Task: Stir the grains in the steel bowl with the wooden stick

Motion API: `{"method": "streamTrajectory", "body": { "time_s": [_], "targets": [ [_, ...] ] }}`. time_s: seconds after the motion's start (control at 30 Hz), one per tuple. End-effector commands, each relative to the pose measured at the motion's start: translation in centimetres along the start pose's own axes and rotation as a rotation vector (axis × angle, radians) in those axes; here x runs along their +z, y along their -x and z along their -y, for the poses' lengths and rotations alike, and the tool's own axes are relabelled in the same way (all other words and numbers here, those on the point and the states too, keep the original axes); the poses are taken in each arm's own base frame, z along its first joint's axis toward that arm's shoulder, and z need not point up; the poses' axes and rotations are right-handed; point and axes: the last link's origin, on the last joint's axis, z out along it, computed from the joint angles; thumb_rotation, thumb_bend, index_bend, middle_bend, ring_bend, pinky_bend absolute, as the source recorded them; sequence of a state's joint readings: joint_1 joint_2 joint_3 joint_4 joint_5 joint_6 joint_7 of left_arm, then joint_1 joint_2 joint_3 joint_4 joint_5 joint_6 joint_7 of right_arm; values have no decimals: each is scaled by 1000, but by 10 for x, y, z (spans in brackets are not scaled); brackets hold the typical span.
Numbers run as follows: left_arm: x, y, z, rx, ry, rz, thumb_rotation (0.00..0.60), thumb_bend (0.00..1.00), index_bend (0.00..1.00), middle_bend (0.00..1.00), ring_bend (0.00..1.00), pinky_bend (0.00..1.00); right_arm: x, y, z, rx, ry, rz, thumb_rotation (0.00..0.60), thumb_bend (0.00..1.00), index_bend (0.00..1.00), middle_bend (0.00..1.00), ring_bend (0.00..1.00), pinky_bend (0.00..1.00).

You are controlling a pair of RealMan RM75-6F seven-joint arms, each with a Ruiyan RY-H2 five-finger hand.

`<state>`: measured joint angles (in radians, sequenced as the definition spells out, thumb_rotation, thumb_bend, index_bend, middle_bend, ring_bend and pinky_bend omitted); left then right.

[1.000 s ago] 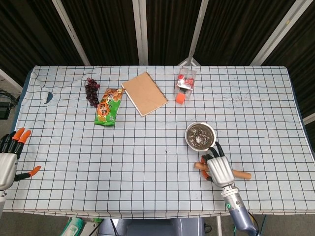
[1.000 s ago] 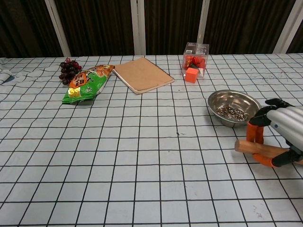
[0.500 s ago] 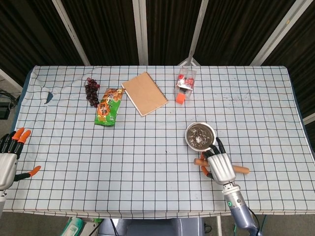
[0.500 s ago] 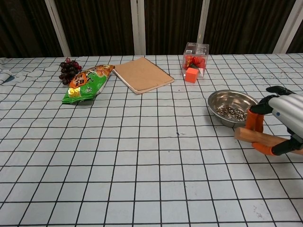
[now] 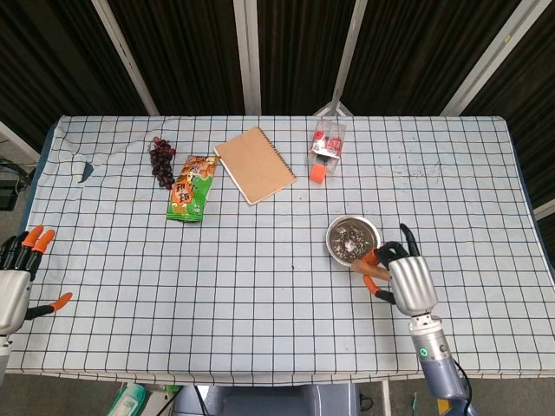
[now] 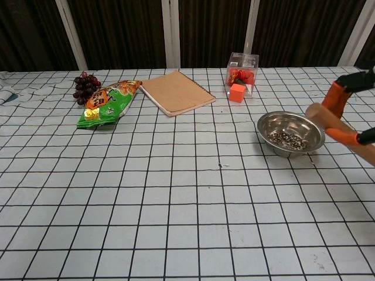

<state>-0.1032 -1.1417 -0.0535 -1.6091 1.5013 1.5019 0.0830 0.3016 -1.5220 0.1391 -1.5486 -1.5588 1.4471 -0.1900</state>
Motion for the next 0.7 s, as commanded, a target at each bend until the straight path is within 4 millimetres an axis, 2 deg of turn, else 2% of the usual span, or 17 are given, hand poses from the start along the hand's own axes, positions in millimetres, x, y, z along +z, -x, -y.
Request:
{"method": "streamTrajectory", "body": {
  "time_s": [0.03, 0.37, 0.5, 0.7],
  "targets": [
    [0, 0, 0, 1, 0, 0, 600, 16, 0, 0, 0, 0, 4, -18, -6, 35, 23, -55, 600, 550, 842, 707, 370, 0],
    [0, 1, -1, 2, -2, 2, 600, 16, 0, 0, 0, 0, 19, -54, -18, 185, 118, -164, 600, 551, 851, 715, 372, 0],
    [0, 1, 0, 1, -5, 3, 600, 16, 0, 0, 0, 0, 29, -65, -15, 410, 202, -208, 600, 551, 851, 715, 372, 0],
    [0, 0, 0, -1, -7, 2, 600, 16, 0, 0, 0, 0, 44, -68, -10, 603, 266, -255, 600, 551, 852, 716, 372, 0]
  ]
}}
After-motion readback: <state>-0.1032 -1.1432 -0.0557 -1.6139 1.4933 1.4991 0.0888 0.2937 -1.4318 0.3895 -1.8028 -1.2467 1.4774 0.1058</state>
